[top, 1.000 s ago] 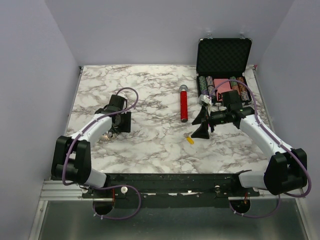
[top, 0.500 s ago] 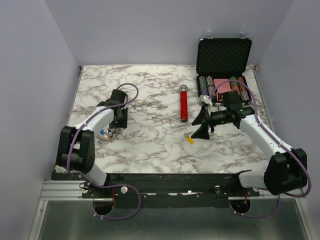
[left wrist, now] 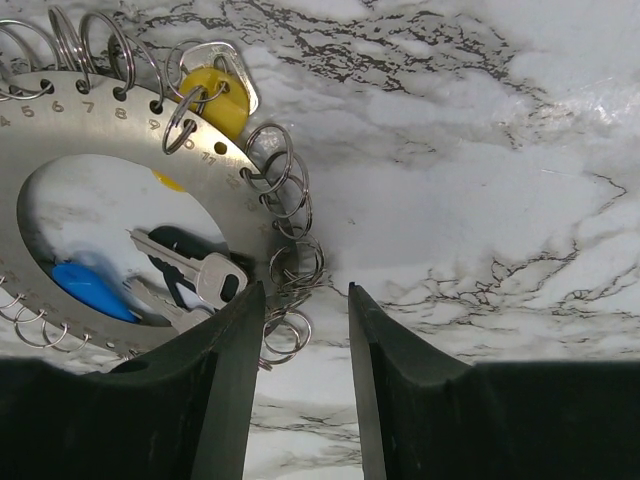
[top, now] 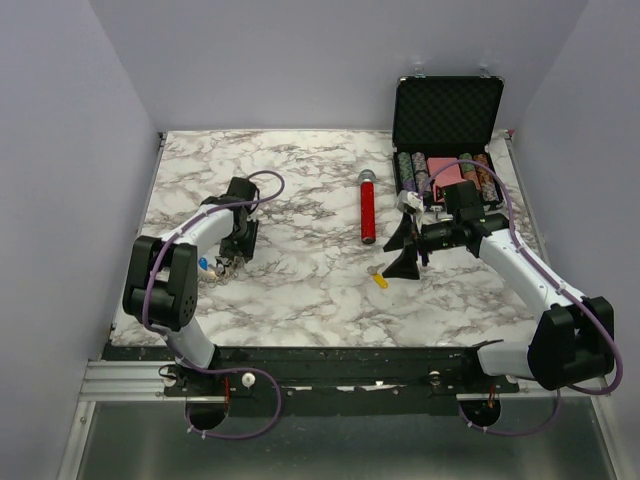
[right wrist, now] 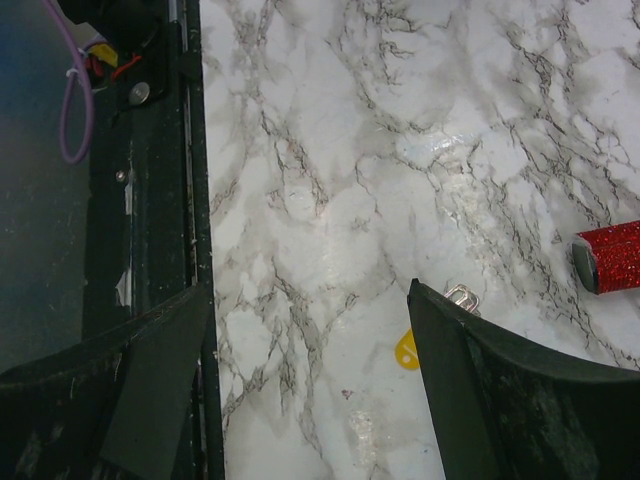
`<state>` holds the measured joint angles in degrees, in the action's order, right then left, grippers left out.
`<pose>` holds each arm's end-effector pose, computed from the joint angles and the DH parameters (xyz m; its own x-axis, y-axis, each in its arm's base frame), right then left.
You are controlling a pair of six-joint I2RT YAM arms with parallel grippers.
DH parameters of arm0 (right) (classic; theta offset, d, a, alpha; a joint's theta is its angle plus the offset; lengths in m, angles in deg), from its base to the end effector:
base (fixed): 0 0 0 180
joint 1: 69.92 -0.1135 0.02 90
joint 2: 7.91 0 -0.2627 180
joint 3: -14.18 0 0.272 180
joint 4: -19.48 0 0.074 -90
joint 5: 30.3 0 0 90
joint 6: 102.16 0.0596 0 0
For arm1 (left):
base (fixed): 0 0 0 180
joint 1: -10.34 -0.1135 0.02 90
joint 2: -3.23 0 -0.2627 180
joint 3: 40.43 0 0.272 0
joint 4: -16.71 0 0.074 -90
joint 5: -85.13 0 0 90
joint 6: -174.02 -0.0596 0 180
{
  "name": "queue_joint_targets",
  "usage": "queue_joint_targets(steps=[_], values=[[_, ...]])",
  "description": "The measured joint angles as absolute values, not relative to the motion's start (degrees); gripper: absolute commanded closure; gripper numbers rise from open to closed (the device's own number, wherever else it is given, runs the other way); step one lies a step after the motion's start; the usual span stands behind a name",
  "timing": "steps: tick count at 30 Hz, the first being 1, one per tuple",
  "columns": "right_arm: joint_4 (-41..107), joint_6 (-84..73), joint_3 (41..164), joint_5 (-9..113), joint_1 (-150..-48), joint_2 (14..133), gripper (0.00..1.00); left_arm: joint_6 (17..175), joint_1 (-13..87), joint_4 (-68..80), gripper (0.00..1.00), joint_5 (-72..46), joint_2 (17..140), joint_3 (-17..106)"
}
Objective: Put the keys on the keyring
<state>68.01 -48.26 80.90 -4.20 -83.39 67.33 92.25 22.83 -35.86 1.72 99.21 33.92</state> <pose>0.2565 0.1165 0.2431 -0.3191 -0.3430 -0.8835 -0.9474 0.1386 0.2884 0.3300 -0.0661 0.1463 -0.9562 0.0662 -0.2853 0.0480 0.9964 0.0703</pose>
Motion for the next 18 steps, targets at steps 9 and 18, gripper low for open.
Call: queue_joint_targets(steps=[9,18], values=[[68.3,-48.3,80.9,-4.2,-83.4,67.3,0.11,91.1,22.8,-36.9,0.57,0.6,100.8,34.2],[68.4,-48.7,80.9,-4.2,-83.4,67.3,0.11,90.9,22.8,-37.4,0.61,0.1,100.9,34.6]])
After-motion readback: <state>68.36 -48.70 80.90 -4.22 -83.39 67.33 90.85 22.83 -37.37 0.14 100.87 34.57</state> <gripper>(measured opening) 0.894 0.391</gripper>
